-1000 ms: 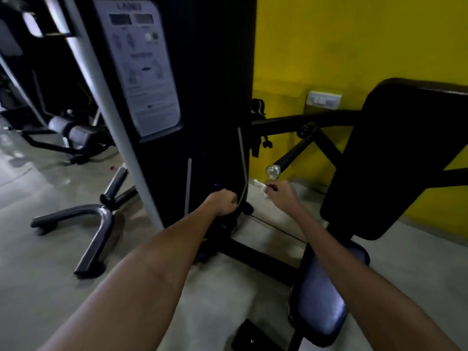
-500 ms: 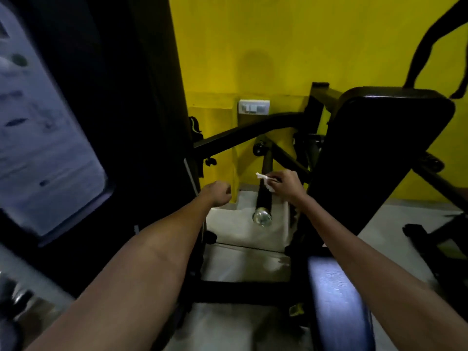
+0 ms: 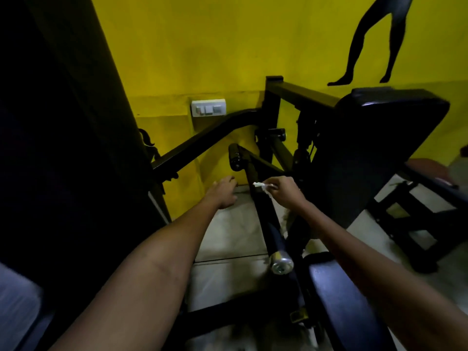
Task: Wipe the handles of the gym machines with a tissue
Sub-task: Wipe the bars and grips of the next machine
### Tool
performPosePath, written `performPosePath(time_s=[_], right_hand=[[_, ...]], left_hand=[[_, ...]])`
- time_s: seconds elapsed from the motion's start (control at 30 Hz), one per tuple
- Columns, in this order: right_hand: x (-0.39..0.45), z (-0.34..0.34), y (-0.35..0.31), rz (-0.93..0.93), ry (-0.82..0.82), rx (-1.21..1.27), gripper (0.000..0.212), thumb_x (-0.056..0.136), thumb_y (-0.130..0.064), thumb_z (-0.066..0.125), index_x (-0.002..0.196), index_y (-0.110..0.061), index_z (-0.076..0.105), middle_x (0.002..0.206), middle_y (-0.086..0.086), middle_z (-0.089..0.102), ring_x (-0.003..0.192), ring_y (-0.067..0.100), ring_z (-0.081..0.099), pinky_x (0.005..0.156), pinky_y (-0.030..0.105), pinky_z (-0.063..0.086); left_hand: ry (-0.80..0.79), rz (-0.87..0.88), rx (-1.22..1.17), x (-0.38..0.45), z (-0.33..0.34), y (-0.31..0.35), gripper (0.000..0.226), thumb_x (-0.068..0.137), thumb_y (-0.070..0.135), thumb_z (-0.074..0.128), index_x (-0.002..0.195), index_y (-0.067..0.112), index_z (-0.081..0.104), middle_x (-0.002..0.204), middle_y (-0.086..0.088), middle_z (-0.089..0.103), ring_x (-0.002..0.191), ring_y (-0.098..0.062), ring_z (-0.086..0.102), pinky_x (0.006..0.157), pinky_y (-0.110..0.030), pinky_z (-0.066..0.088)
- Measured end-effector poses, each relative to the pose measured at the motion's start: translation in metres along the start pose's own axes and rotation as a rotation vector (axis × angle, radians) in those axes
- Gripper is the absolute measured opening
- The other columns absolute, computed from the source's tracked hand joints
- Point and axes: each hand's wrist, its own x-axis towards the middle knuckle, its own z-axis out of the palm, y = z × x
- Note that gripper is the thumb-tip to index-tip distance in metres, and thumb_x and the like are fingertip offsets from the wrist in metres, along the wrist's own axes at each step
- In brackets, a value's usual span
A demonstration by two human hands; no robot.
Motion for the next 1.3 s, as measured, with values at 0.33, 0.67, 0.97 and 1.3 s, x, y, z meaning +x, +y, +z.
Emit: performPosePath(time_s=[0.33,0.67,0.97,1.3], right_hand=[[0.111,0.001,0.031,0.021,0.070,0.030,0.021,0.091,-0.012,0.056,0.107,-0.008,0.070,0.097,0.014,0.071,0.085,0.025,0.065,0.070,0.040,0.052],[0.160,0.051,0.030,-0.005,-0.072,-0.184,0.024,0.094,-0.019,0.052,0.106,-0.007,0.069,0.103,0.018,0.058,0.094,0.031,0.056,0.067,0.032,0.039],[0.161,0.069,0.026,0.025,-0.036,-0.302,0.024,0.093,-0.019,0.052,0.105,-0.004,0.067,0.104,0.015,0.055,0.091,0.030,0.056,0.071,0.035,0.043],[0.163,0.066,0.022,0.069,0.051,-0.201,0.019,0.089,-0.013,0.061,0.104,-0.007,0.072,0.093,0.016,0.064,0.082,0.030,0.063,0.068,0.028,0.043]], left_hand=[[0.055,0.076,0.001,0.128,-0.001,-0.044,0.063,0.096,0.038,0.046,0.148,0.011,0.023,0.158,-0.005,0.014,0.145,-0.020,0.014,0.113,-0.042,0.019],[0.102,0.222,-0.296,0.203,0.030,-0.056,0.043,0.102,0.033,0.033,0.138,0.013,0.046,0.149,-0.003,0.038,0.142,-0.017,0.025,0.114,-0.039,0.012],[0.706,0.263,-0.504,0.220,0.076,-0.055,0.039,0.090,0.020,0.039,0.090,0.005,0.076,0.098,-0.011,0.073,0.101,-0.032,0.066,0.095,-0.055,0.042],[0.778,0.304,-0.547,0.219,0.079,-0.056,0.037,0.089,0.019,0.042,0.083,0.009,0.077,0.093,-0.009,0.074,0.096,-0.031,0.067,0.093,-0.054,0.043]])
